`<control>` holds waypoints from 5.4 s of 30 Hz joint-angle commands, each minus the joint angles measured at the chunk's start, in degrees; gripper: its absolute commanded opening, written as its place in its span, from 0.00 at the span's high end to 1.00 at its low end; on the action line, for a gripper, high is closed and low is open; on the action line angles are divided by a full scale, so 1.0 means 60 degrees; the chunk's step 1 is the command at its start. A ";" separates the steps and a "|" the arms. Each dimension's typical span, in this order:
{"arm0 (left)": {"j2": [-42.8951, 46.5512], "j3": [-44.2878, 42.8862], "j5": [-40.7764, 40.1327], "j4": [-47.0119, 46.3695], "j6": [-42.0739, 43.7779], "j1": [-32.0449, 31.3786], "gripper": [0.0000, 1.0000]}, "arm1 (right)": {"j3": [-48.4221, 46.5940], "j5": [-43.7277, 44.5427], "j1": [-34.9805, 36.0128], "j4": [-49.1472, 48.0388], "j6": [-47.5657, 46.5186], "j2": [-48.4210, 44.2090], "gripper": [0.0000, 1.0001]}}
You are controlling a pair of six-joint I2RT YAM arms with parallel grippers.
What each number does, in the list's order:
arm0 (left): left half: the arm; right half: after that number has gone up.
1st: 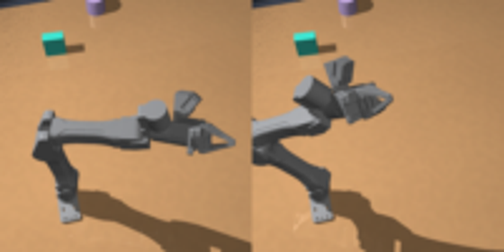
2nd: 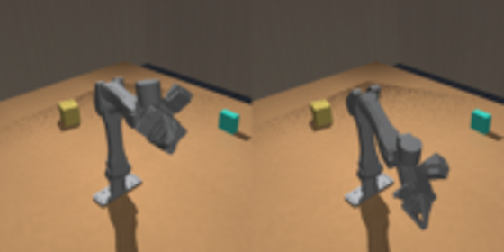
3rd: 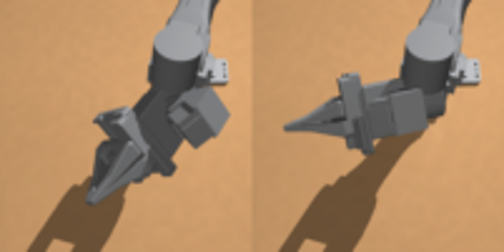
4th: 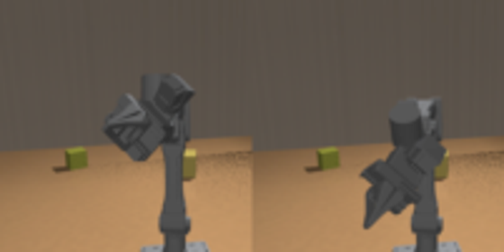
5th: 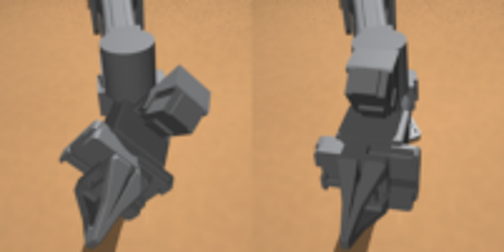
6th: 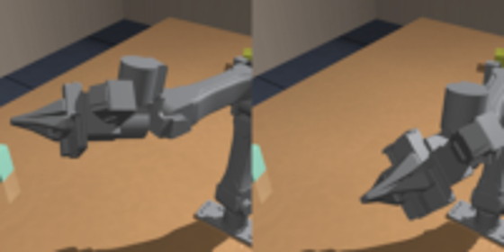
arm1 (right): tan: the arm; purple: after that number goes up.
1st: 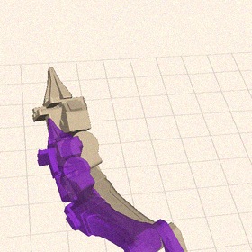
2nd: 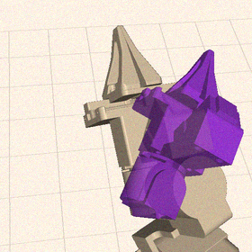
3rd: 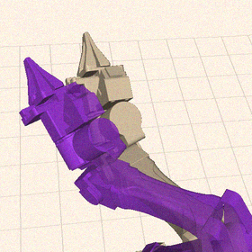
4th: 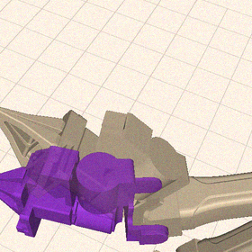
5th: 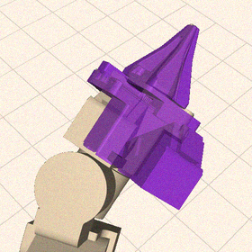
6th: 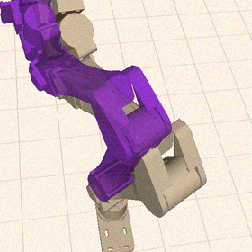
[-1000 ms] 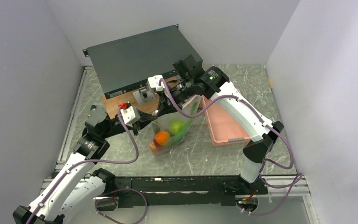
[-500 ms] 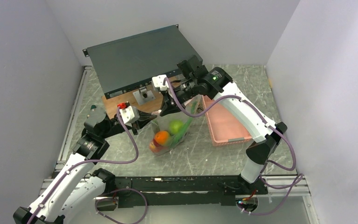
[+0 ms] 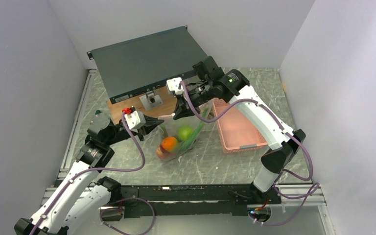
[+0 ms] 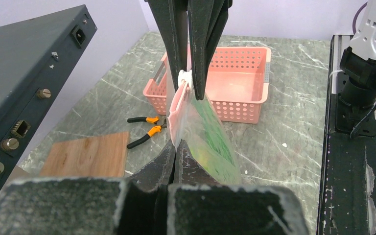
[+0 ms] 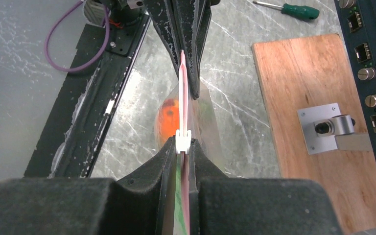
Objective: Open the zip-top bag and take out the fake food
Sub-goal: Zip the zipper food storage bag at the center of the board, then open the zipper of the food storage bag at the center of the board.
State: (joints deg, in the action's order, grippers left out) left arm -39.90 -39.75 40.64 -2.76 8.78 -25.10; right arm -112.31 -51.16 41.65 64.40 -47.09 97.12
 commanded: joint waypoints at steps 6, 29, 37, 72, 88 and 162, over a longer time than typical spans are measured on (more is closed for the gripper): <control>0.0119 -0.0077 0.0055 -0.0306 0.0009 0.0206 1.00 | 0.0130 0.0065 -0.0497 0.0806 -0.1181 -0.0592 1.00; 0.0058 -0.0114 0.0135 -0.0301 -0.0037 0.0302 1.00 | 0.1659 -0.0365 -0.2028 0.0304 -0.1803 -0.1613 1.00; 0.0016 -0.0123 0.0154 -0.0290 -0.0051 0.0317 1.00 | 0.2219 -0.0443 -0.2525 0.0154 -0.2002 -0.1961 1.00; 0.0120 -0.0158 -0.0072 -0.0115 0.0137 0.0346 1.00 | 0.3347 -0.0776 -0.4098 0.0415 -0.3083 -0.2833 1.00; 0.0176 -0.0153 -0.0113 -0.0025 0.0209 0.0392 1.00 | 0.3744 -0.0631 -0.4828 0.0931 -0.3795 -0.3094 1.00; -0.0839 -0.0763 0.0336 0.1026 -0.1397 -0.1100 1.00 | 0.7159 -0.2344 -0.3677 -0.5256 0.2694 -0.4144 0.61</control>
State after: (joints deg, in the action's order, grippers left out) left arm -46.17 -41.58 43.33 2.42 0.80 -31.42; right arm -66.39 -64.34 18.26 28.60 -25.43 71.83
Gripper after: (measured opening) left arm 0.009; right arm 0.430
